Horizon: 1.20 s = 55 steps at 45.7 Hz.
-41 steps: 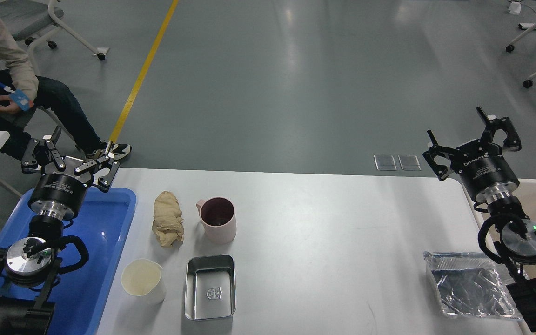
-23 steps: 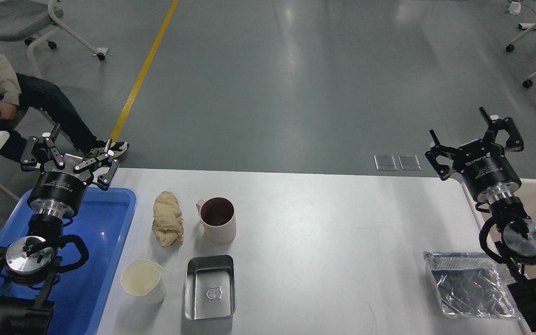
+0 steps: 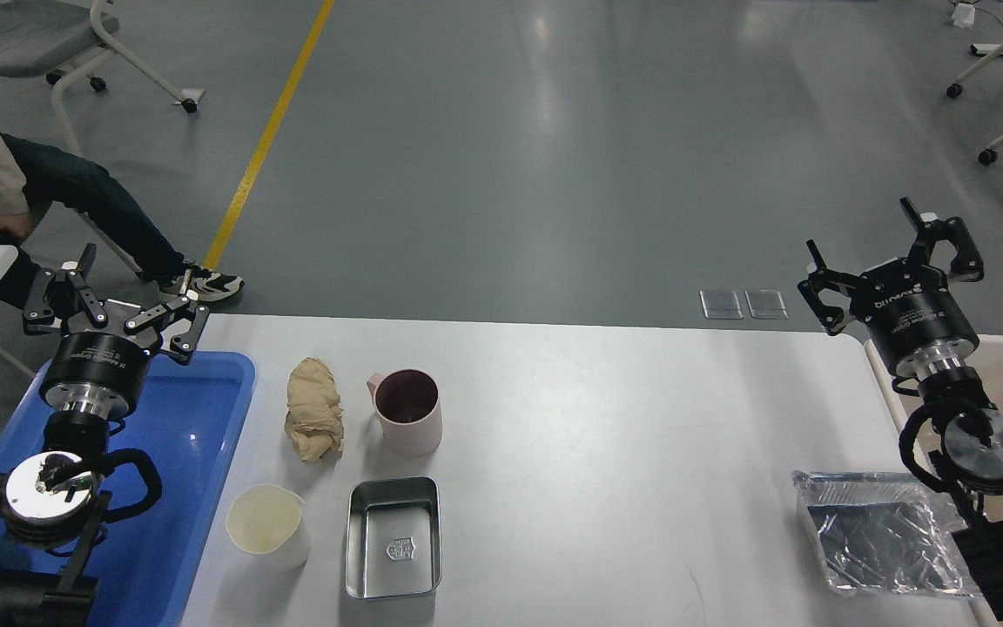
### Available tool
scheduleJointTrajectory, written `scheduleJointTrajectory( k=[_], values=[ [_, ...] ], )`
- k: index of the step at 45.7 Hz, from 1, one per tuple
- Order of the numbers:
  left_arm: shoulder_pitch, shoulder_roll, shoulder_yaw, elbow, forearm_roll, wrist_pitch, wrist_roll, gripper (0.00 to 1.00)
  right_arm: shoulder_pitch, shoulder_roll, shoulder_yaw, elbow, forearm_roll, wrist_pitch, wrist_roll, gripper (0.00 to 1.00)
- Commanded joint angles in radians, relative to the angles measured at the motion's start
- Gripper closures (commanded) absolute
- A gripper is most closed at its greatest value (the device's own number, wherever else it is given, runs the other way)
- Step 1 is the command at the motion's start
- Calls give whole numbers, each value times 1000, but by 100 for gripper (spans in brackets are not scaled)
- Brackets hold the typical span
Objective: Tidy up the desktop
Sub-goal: 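Raise the left gripper and move it back over the blue tray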
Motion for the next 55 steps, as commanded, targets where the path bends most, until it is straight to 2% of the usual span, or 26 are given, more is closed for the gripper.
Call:
scheduleJointTrajectory(
  k=[1, 16, 30, 36, 40, 44, 55],
  values=[
    [21, 6, -3, -6, 100, -4, -71, 3, -3, -3, 6, 14, 0, -4, 0, 0],
    [55, 66, 16, -18, 114, 18, -65, 3, -5, -8, 9, 16, 0, -6, 0, 0],
    [76, 250, 97, -61, 116, 21, -59, 3, -5, -8, 7, 16, -5, -6, 0, 0],
    [112, 397, 178, -144, 120, 28, -44, 3, -12, -14, 6, 16, -18, -6, -2, 0],
    [127, 509, 229, -190, 122, 62, -39, 3, -17, -20, 6, 16, -35, -6, -2, 0],
    [133, 633, 296, -213, 122, 90, -41, 3, -20, -20, 6, 16, -37, -6, -2, 0],
    [133, 946, 443, -266, 127, 93, -53, 4, -25, -20, 4, 16, -37, -6, -2, 0]
  ],
)
